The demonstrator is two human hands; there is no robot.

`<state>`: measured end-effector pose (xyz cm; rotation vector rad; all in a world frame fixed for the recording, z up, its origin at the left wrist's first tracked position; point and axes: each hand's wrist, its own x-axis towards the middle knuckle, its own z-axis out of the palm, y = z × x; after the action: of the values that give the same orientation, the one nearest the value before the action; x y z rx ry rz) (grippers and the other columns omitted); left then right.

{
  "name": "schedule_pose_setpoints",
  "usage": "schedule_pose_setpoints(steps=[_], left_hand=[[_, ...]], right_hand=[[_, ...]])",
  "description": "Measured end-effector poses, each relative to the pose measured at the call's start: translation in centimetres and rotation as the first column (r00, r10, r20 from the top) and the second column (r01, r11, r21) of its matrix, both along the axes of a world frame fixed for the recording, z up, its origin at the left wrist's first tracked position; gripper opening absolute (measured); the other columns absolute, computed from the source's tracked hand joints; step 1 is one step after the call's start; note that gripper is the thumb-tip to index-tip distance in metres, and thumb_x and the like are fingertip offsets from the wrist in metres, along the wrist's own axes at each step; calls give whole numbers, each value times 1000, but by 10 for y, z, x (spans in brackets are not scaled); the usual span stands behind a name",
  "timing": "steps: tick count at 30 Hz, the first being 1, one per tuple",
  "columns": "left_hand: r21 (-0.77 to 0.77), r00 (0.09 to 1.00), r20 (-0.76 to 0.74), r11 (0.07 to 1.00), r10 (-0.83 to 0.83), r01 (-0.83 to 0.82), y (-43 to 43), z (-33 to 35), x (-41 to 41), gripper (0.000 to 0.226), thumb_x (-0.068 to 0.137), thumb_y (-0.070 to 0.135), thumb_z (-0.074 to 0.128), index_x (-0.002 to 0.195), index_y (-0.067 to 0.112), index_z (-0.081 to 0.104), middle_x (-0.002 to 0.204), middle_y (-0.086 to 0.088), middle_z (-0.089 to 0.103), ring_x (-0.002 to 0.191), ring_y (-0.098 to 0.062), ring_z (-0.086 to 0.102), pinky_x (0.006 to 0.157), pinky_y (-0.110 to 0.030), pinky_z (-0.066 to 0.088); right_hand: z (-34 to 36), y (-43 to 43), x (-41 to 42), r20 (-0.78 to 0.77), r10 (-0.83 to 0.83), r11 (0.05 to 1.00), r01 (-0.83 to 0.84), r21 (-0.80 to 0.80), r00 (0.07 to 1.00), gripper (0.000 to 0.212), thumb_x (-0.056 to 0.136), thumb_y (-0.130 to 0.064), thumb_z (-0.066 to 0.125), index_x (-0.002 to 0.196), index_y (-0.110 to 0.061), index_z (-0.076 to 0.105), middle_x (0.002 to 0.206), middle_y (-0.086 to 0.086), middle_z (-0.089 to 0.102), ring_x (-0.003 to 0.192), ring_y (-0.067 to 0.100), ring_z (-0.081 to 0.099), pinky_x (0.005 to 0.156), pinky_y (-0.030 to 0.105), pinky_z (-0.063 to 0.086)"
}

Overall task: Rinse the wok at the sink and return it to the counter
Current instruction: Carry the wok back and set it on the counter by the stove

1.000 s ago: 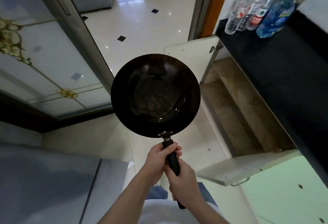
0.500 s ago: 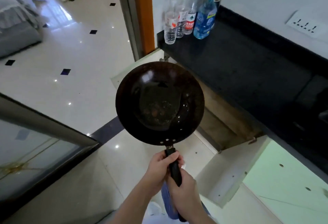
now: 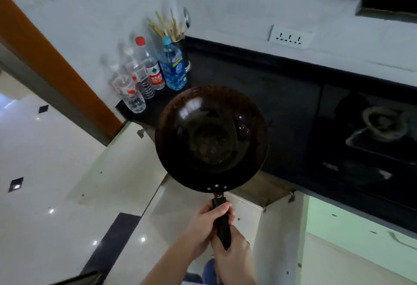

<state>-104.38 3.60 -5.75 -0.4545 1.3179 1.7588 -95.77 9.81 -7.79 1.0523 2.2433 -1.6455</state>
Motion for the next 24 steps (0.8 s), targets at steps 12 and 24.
schedule_pose_setpoints(steps=[12, 24], left_hand=[[-15, 973, -22, 973, -231, 231, 71, -2, -61, 10, 90, 4, 62, 92, -4, 67, 75, -15, 65, 67, -23, 61, 69, -30, 52], [-24, 900, -43, 901, -435, 434, 88, -13, -152, 10, 90, 6, 66, 87, 0, 72, 81, -15, 70, 74, -23, 67, 74, -33, 52]], right_hand=[[5, 46, -52, 57, -282, 959, 282, 13, 958, 32, 90, -30, 65, 120, -18, 66, 104, 5, 75, 103, 21, 70, 86, 26, 54], [13, 50, -131, 44, -408, 913, 409, -15, 912, 25, 89, -38, 65, 100, -16, 70, 76, 1, 73, 61, 7, 65, 52, 13, 44]])
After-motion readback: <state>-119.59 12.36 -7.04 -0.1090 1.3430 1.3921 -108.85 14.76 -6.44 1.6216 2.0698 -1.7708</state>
